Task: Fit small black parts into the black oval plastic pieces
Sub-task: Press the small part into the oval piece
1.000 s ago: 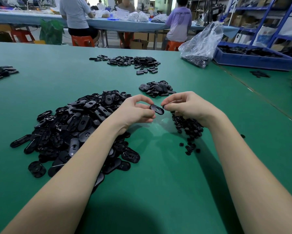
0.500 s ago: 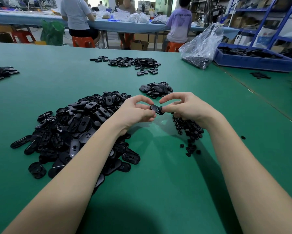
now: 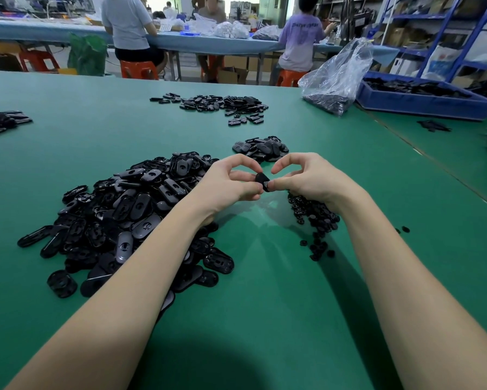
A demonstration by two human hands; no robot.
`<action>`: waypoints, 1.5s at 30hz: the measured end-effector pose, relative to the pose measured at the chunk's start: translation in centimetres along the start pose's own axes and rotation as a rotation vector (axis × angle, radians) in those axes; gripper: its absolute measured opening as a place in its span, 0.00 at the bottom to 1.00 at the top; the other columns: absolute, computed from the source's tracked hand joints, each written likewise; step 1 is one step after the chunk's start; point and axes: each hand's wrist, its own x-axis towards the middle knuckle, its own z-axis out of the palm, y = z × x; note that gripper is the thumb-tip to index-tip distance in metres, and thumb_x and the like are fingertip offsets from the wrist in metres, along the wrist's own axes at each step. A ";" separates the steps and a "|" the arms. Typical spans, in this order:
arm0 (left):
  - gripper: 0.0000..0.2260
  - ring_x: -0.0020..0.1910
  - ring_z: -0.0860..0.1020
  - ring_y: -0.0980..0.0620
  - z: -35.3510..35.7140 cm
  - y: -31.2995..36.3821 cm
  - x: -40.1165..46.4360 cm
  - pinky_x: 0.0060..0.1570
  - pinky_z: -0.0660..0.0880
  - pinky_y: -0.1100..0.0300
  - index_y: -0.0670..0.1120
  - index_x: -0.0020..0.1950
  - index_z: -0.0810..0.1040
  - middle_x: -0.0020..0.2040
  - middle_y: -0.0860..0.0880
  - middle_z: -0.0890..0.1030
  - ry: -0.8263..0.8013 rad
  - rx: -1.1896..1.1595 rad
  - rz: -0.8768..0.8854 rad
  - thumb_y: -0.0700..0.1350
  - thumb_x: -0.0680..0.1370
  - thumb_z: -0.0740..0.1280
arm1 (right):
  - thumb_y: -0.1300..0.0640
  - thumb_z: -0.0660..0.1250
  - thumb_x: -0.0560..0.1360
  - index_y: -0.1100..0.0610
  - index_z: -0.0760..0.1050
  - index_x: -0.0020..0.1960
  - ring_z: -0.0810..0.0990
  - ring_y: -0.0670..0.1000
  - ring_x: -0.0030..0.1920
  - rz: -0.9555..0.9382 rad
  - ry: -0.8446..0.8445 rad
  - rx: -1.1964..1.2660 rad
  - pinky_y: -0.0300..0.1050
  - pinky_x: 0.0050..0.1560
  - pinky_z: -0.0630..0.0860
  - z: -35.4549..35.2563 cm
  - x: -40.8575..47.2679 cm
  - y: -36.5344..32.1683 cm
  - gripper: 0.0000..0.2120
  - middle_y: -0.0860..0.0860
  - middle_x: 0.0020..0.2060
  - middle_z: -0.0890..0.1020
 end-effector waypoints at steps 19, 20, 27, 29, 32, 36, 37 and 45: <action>0.12 0.40 0.84 0.47 -0.3 0.4 0.0 0.45 0.81 0.62 0.40 0.53 0.77 0.42 0.41 0.85 -0.013 -0.247 -0.141 0.26 0.75 0.68 | 0.39 0.78 0.70 0.50 0.86 0.47 0.69 0.41 0.25 0.038 -0.020 0.100 0.36 0.32 0.67 0.4 -0.2 1.0 0.15 0.41 0.37 0.85; 0.12 0.40 0.85 0.47 -0.3 0.5 0.0 0.44 0.81 0.62 0.40 0.54 0.77 0.42 0.41 0.85 -0.015 -0.298 -0.162 0.26 0.75 0.68 | 0.40 0.78 0.70 0.51 0.86 0.47 0.69 0.40 0.25 0.027 -0.027 0.151 0.33 0.29 0.67 0.5 -0.2 1.1 0.16 0.41 0.37 0.85; 0.09 0.39 0.86 0.48 -0.2 0.7 0.0 0.41 0.81 0.63 0.41 0.51 0.76 0.42 0.40 0.86 0.002 -0.360 -0.212 0.29 0.76 0.69 | 0.40 0.79 0.70 0.50 0.87 0.45 0.69 0.39 0.25 -0.017 -0.042 0.230 0.28 0.27 0.66 1.1 0.2 1.7 0.14 0.42 0.38 0.85; 0.10 0.39 0.85 0.47 -0.1 0.5 0.1 0.43 0.82 0.62 0.41 0.50 0.76 0.43 0.38 0.85 0.018 -0.296 -0.200 0.28 0.75 0.70 | 0.40 0.79 0.69 0.50 0.87 0.46 0.68 0.40 0.26 -0.008 -0.042 0.205 0.29 0.28 0.66 1.1 0.3 1.7 0.14 0.42 0.37 0.85; 0.10 0.39 0.83 0.47 -0.2 0.1 0.1 0.50 0.82 0.60 0.42 0.49 0.75 0.44 0.37 0.84 0.040 -0.145 -0.162 0.28 0.75 0.69 | 0.45 0.79 0.71 0.51 0.86 0.46 0.69 0.42 0.28 -0.001 -0.064 0.179 0.33 0.32 0.67 1.2 0.5 1.8 0.10 0.43 0.35 0.81; 0.10 0.37 0.83 0.48 -0.1 -0.3 0.1 0.50 0.82 0.59 0.42 0.48 0.75 0.41 0.39 0.84 0.041 -0.094 -0.137 0.29 0.75 0.70 | 0.53 0.78 0.72 0.53 0.85 0.44 0.67 0.45 0.28 -0.007 -0.059 0.159 0.40 0.34 0.65 1.4 0.5 1.5 0.05 0.48 0.35 0.78; 0.09 0.37 0.83 0.48 -0.1 -0.4 0.2 0.51 0.82 0.58 0.42 0.48 0.75 0.41 0.39 0.85 0.044 -0.079 -0.132 0.29 0.75 0.70 | 0.53 0.78 0.72 0.53 0.85 0.44 0.67 0.44 0.27 -0.014 -0.049 0.141 0.39 0.34 0.66 1.4 0.5 1.5 0.05 0.47 0.34 0.78; 0.07 0.38 0.83 0.50 0.1 -0.5 0.2 0.52 0.81 0.59 0.43 0.47 0.79 0.38 0.43 0.86 0.066 0.015 -0.092 0.32 0.75 0.72 | 0.53 0.78 0.71 0.53 0.85 0.41 0.70 0.41 0.25 -0.053 -0.005 0.089 0.37 0.31 0.67 1.5 0.7 1.5 0.05 0.44 0.30 0.80</action>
